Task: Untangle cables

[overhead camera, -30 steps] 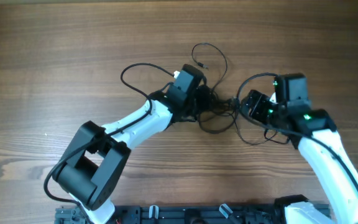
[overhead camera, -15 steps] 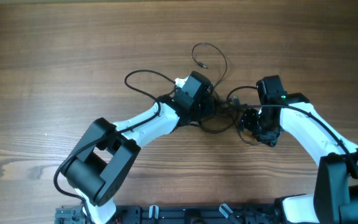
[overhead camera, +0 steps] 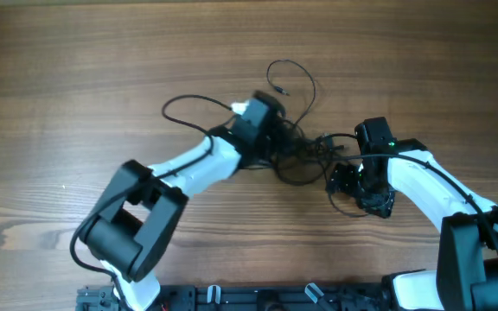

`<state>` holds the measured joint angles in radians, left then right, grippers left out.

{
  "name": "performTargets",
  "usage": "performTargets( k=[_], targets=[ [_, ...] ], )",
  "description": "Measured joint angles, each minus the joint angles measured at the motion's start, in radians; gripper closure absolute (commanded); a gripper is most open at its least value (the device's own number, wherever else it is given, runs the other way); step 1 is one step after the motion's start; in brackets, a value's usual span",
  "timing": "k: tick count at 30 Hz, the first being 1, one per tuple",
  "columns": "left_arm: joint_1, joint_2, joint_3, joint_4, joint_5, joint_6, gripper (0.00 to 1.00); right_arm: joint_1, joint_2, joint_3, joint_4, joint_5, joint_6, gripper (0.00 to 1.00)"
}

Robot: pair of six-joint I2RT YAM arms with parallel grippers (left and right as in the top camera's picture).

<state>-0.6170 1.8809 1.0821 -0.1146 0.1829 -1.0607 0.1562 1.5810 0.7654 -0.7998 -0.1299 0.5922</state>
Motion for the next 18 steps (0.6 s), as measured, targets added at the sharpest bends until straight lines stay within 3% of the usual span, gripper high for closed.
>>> performTargets(
  k=[6,10,16,18],
  targets=[
    [0.128,-0.092,0.000,0.003,0.028,0.000,0.44,0.000,-0.002,-0.016,-0.079,-0.001,-0.012,0.00],
    [0.132,-0.101,0.000,0.004,0.059,0.004,0.30,0.000,-0.043,-0.038,-0.194,-0.039,-0.006,0.01],
    [0.132,-0.101,0.000,0.043,0.196,0.041,0.38,0.071,-0.249,-0.040,-0.169,-0.147,0.010,0.00],
    [0.129,-0.101,0.000,0.044,0.254,0.058,0.50,0.070,-0.357,-0.041,-0.126,-0.155,0.069,0.00]
  ],
)
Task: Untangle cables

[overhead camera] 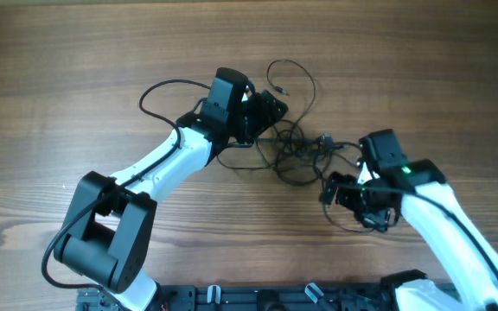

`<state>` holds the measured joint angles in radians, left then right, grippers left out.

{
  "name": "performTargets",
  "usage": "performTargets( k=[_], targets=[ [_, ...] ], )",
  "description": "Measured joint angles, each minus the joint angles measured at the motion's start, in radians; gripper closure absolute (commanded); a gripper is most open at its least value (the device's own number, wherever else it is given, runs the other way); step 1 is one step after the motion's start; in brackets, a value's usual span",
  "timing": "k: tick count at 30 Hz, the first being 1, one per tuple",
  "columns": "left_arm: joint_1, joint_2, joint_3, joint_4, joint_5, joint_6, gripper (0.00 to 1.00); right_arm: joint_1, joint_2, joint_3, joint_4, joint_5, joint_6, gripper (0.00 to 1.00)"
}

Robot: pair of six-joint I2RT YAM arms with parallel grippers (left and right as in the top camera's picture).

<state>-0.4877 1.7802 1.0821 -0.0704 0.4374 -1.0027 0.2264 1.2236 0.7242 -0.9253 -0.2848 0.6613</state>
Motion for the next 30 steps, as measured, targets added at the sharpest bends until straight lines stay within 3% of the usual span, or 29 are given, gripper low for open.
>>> performTargets(
  k=[3,7,10,14,20,24,30],
  targets=[
    [-0.029,0.000,0.000,0.000,0.043,0.011,0.68,0.000,-0.153,0.000,0.042,0.013,0.097,0.01],
    [-0.129,0.000,0.000,0.001,0.045,0.018,0.68,0.000,-0.336,0.000,0.048,0.110,0.229,0.00],
    [-0.214,0.000,0.000,0.000,-0.045,-0.006,0.70,0.000,-0.404,0.000,0.052,0.176,0.300,0.01],
    [-0.252,0.000,0.000,-0.002,-0.101,-0.100,0.75,-0.001,-0.409,0.000,0.052,0.204,0.331,0.00],
    [-0.307,0.010,0.000,-0.076,-0.267,-0.243,0.73,0.000,-0.364,0.000,0.051,0.208,0.349,0.00],
    [-0.308,0.047,0.000,-0.086,-0.314,-0.269,0.74,-0.001,-0.348,0.000,0.051,0.208,0.349,0.00],
    [-0.308,0.093,0.000,-0.101,-0.326,-0.283,0.87,0.000,-0.336,0.000,0.052,0.208,0.349,0.00]
  ],
)
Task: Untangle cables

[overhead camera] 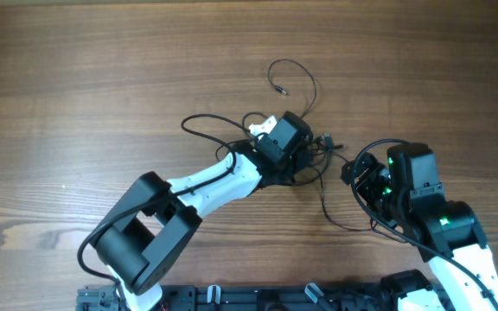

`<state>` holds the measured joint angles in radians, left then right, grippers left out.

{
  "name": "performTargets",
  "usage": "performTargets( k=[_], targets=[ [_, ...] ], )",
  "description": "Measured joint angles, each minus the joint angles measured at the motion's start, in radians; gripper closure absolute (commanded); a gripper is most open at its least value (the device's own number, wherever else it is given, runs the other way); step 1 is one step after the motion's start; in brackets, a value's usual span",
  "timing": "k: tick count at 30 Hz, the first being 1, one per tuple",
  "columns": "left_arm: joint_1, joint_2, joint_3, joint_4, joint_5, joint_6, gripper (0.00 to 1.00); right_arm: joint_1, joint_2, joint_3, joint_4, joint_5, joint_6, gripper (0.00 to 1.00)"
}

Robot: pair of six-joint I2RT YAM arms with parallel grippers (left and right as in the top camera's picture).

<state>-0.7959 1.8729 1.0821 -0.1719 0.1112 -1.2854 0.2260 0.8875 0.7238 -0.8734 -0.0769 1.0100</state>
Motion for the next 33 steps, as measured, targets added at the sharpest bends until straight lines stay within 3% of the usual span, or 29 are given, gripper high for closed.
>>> performTargets(
  k=[2,4,7,11,16,20,33],
  targets=[
    [0.000,0.006,0.000,-0.012,-0.003,0.000,0.79,0.000,0.000,0.000,0.000,0.000,0.000,0.01],
    [0.000,0.008,0.000,-0.016,-0.003,-0.002,0.84,0.000,0.000,0.000,0.000,0.000,0.000,0.00],
    [0.000,0.008,0.000,-0.016,-0.002,0.027,0.74,0.000,0.000,0.000,0.000,0.000,0.000,0.00],
    [0.021,-0.012,0.000,-0.028,-0.001,0.153,0.69,0.000,0.000,0.000,0.020,0.000,0.000,0.00],
    [0.045,-0.084,0.002,-0.094,0.002,0.228,0.74,0.000,0.000,0.000,0.056,0.000,0.000,0.00],
    [0.041,-0.084,0.002,-0.151,0.003,0.238,0.73,0.000,0.000,0.000,0.060,0.000,0.000,0.00],
    [-0.007,-0.071,0.002,-0.092,-0.010,0.238,0.69,0.000,0.094,0.000,0.067,-0.032,0.001,0.00]
  ],
)
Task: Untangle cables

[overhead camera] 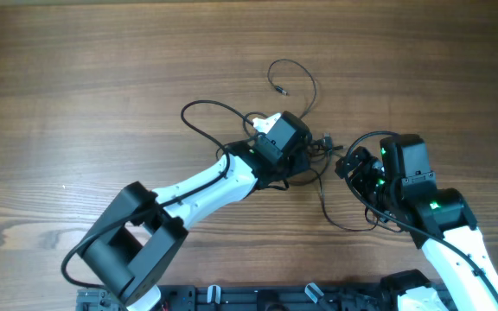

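A knot of thin black cables (311, 149) lies mid-table. One loop (305, 78) runs up to a small black plug (279, 89); another loop (201, 117) bulges left. A white plug (263, 122) sits against my left wrist. My left gripper (301, 155) is buried in the knot, its fingers hidden under the wrist, apparently shut on cable by the white plug. My right gripper (353, 164) sits at the knot's right side, shut on a black strand whose slack (344, 223) curves below it.
The wooden table (76, 104) carries nothing else. A black rail (258, 298) runs along the front edge between the two arm bases.
My right gripper has shifted slightly left and up toward the knot. The left gripper is nearly where it was, and the left loop has widened a little.
First my left gripper was at the knot's left and the right one low at its right. Then the left had drawn its cable up and left, spreading the tangle. Later the left was back at mid-knot, the right raised at the right. Both now sit close at the knot.
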`<state>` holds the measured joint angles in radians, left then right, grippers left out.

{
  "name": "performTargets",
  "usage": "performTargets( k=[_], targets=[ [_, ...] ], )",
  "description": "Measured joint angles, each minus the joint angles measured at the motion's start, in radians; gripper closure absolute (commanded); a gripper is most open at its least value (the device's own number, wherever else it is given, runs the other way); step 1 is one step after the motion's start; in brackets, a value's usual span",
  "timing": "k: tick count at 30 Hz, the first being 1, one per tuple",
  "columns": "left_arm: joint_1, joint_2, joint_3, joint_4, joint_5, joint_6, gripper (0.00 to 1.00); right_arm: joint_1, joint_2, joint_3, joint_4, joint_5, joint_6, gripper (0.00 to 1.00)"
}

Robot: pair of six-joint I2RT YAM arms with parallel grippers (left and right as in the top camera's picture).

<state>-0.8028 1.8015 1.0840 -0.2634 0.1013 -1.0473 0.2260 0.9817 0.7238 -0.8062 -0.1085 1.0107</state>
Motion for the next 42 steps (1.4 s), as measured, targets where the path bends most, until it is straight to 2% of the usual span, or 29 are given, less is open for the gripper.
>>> performTargets(
  k=[10,19,26,28,35,37,42],
  targets=[
    [-0.002,0.035,0.000,0.049,-0.024,0.000,0.69,0.000,0.000,0.000,-0.001,-0.015,0.000,0.00],
    [-0.016,0.080,0.000,0.067,-0.030,0.000,0.84,0.000,0.000,0.000,-0.001,-0.015,0.000,0.00],
    [-0.021,0.080,0.000,0.069,-0.069,0.006,0.76,0.000,0.000,0.000,-0.001,-0.015,0.000,0.00],
    [-0.021,0.080,0.000,0.069,-0.075,0.007,0.71,0.000,0.000,0.000,-0.001,-0.015,0.000,0.00],
    [-0.021,0.080,0.000,0.069,-0.078,0.008,0.72,0.000,0.000,0.000,0.000,-0.015,0.000,0.00],
    [-0.021,0.088,0.000,0.070,-0.078,0.008,0.81,0.000,0.000,0.000,0.000,-0.015,0.000,0.00],
    [-0.021,0.127,0.000,0.086,-0.080,0.014,0.94,0.000,0.000,0.000,0.000,-0.015,0.000,0.00]
  ],
)
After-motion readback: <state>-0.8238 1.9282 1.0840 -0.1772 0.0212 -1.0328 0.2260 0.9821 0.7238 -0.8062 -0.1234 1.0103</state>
